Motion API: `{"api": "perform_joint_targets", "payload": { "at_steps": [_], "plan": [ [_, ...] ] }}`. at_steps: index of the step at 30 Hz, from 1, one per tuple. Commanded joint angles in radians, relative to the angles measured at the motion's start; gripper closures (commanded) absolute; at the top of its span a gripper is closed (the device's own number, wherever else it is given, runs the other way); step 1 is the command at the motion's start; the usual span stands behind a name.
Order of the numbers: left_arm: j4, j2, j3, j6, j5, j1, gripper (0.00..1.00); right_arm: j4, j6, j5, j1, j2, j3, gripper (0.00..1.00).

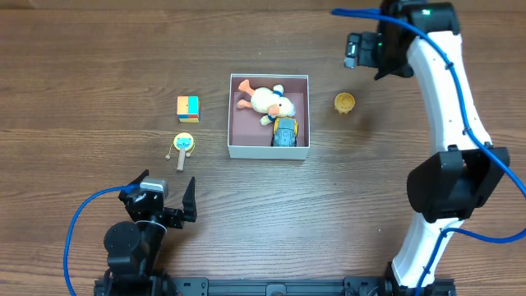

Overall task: Pack container
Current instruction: 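Move the right gripper over the round yellow gear toy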

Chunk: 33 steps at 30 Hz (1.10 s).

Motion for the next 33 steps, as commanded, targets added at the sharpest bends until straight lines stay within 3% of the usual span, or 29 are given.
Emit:
{"api": "perform_joint_targets", "payload": {
  "at_steps": [1, 6, 16, 33],
  "plan": [
    [-0.010, -0.009, 0.001, 0.011, -0.005, 0.006, 0.00, 0.030, -0.025, -0.032, 0.017, -0.008, -0.033, 0.00],
    [-0.010, -0.010, 0.001, 0.012, -0.005, 0.006, 0.00, 0.075, 0.058, 0.090, 0.032, -0.008, -0.127, 0.00],
    [-0.010, -0.009, 0.001, 0.012, -0.005, 0.006, 0.00, 0.135, 0.081, 0.092, 0.032, 0.015, -0.250, 0.00],
    [-0.010, -0.009, 0.001, 0.012, -0.005, 0.006, 0.00, 0.157, 0.080, 0.083, 0.034, 0.149, -0.260, 0.00]
  ]
}}
